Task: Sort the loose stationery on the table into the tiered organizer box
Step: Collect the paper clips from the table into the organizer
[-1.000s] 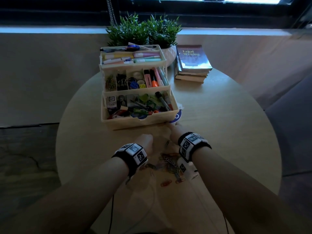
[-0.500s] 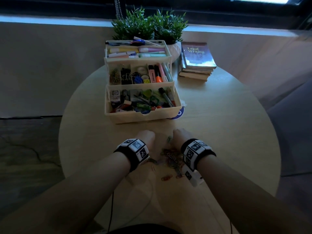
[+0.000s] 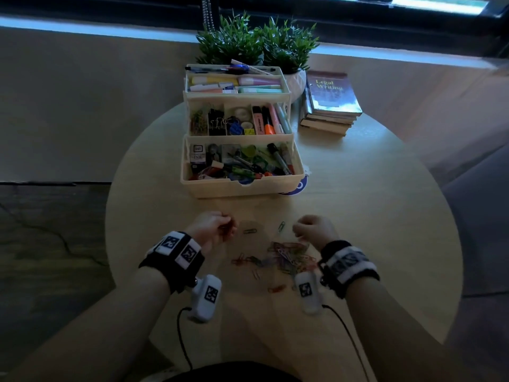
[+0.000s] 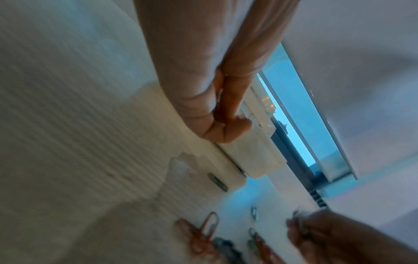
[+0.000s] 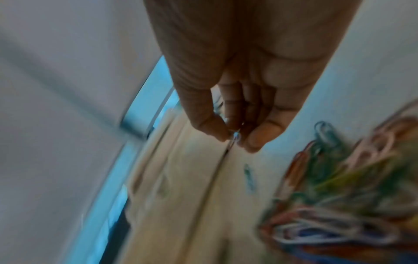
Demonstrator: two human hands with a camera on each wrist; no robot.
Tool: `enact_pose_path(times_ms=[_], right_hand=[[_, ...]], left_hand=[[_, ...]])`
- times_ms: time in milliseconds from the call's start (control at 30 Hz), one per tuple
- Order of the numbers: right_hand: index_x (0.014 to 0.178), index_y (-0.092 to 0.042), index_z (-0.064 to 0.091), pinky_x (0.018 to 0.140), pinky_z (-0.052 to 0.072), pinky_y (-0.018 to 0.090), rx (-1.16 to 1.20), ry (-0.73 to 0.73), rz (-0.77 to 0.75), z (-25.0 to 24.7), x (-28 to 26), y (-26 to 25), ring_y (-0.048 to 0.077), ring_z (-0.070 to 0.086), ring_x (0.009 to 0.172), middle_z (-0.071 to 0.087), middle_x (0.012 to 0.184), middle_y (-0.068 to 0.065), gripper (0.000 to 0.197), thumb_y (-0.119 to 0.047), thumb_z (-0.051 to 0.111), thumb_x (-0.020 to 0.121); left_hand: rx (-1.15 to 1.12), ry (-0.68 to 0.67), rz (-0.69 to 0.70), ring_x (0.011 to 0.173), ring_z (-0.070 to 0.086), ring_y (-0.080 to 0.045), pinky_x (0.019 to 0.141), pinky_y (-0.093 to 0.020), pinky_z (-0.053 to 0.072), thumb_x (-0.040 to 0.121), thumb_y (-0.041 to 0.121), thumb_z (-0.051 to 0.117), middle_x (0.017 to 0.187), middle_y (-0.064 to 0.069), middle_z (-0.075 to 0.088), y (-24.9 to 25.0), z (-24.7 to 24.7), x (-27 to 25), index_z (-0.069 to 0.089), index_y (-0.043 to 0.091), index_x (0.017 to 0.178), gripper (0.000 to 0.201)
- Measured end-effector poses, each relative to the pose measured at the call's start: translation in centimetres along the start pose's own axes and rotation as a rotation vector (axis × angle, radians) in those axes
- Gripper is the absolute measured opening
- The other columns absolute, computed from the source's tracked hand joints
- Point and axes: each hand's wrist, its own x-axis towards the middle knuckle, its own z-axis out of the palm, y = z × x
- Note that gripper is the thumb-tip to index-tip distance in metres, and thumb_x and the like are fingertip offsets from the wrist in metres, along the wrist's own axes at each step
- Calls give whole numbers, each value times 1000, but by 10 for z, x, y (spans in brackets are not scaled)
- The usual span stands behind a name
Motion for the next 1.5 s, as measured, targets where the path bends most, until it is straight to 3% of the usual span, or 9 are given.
enact_pose_path(times_ms=[100,233,433,600,800,1033,1233,1333,1500], right_hand=[[82,-4,55,50,52,20,789,-49,80,-7,-10,7,19,57,59,57,66,10,14,7,50,87],[73,-8,48,42,40,22,833,-58,172,1,-3,4,17,44,51,43,62,5,20,3,39,87],[96,-9,56,76,45,33,-400,-36,79,27,9,-25,24,55,91,56,92,7,21,-30,52,91],[121,-7,50,90,45,35,-608,-94,21,38,15,-42,28,55,113,54,125,12,29,-14,46,93],[54,-16,42,38,22,16,430,-207,131,-9,6,-9,11,28,36,32,44,-3,31,-15,46,84],[49,-13,50,32,26,12,1216,-267,64,-62,-31,53,11,41,42,42,53,0,23,-25,65,36],[68,-7,56,34,21,14,415,151,183,-73,-37,76,11,27,32,33,41,-2,26,-21,55,90],[62,-8,55,46,25,25,-473,173,211,-72,-47,84,19,35,45,41,54,7,41,-41,60,85],[57,-9,48,46,32,26,-689,108,200,-43,-41,67,22,47,57,41,55,4,39,-27,53,91]], left_hand=[[227,-11,6,39,36,-9,36,-17,27,95,0,36,49,1,40,-6,-10,-6,51,7,76,26],[906,-35,108,67,45,-12,53,-20,34,93,27,54,83,-4,51,-15,2,-22,53,11,94,16],[1697,-144,256,99,56,-25,77,-32,45,94,29,47,116,-10,58,-33,19,-26,47,11,116,28],[1827,-204,230,108,55,-29,84,-33,45,98,8,35,124,-15,53,-35,33,-22,43,3,125,29],[1213,-132,112,86,53,-20,76,-29,43,99,20,38,105,-13,55,-16,13,-12,55,9,100,20],[-145,-311,-102,40,37,-6,37,-15,26,87,14,33,54,3,44,-18,15,-16,38,16,62,25],[-301,-288,-146,37,38,-7,34,-13,27,89,21,43,50,3,45,-17,43,-7,39,17,59,31],[204,-243,-52,32,29,-4,33,-14,20,92,23,53,44,8,35,-16,58,-2,44,17,64,30],[1292,-243,316,80,54,-15,64,-23,41,85,29,64,90,1,57,-19,93,-3,58,13,98,21]])
